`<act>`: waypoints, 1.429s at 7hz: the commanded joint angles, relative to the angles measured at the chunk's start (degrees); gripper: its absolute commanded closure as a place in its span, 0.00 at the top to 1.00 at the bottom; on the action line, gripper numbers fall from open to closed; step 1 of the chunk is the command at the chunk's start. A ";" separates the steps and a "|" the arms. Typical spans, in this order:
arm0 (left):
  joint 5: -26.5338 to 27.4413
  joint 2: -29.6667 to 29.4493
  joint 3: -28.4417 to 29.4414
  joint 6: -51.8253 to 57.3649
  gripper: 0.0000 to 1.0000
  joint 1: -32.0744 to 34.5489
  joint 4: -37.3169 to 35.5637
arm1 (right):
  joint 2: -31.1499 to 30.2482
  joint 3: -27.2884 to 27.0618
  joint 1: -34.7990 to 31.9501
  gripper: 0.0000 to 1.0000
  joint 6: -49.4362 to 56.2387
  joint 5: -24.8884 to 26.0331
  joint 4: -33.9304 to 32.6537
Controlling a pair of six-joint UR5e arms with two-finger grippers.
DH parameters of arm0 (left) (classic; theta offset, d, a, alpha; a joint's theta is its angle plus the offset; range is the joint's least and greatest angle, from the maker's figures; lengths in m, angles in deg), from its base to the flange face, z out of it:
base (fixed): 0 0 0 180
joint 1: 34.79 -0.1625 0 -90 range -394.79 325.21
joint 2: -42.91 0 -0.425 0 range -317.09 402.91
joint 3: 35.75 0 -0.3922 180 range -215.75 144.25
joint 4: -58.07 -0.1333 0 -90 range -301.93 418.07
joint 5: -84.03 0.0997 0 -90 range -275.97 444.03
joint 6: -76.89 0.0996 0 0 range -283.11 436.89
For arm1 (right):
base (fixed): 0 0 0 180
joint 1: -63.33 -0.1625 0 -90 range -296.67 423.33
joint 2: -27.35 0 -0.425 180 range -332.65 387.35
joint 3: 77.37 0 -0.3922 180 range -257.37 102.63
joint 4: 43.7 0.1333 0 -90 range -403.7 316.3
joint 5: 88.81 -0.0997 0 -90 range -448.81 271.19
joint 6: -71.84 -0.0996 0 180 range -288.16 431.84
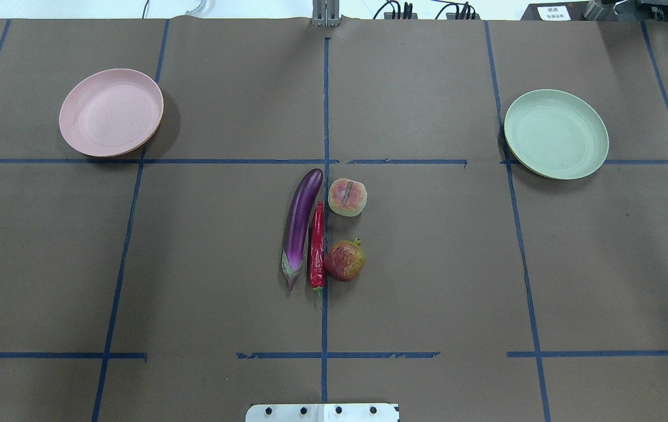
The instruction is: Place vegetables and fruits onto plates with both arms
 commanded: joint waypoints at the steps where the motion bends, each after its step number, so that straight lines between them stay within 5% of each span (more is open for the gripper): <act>1: -0.12 0.00 -0.34 0.13 1.00 -0.09 0.09 | 0.33 -0.43 1.41 1.00 -4.29 -0.78 0.10; 6: -1.00 0.00 -0.61 -0.04 1.00 -1.05 0.35 | 21.98 -1.92 26.15 1.00 -55.11 3.23 5.11; 9: -1.00 -0.09 -0.43 -0.13 1.00 -2.27 2.19 | 33.87 0.26 48.64 1.00 -81.76 22.44 4.41; 10: -1.00 -0.09 -0.26 -0.04 1.00 -2.37 2.20 | 41.39 7.23 53.06 1.00 -89.94 26.94 4.41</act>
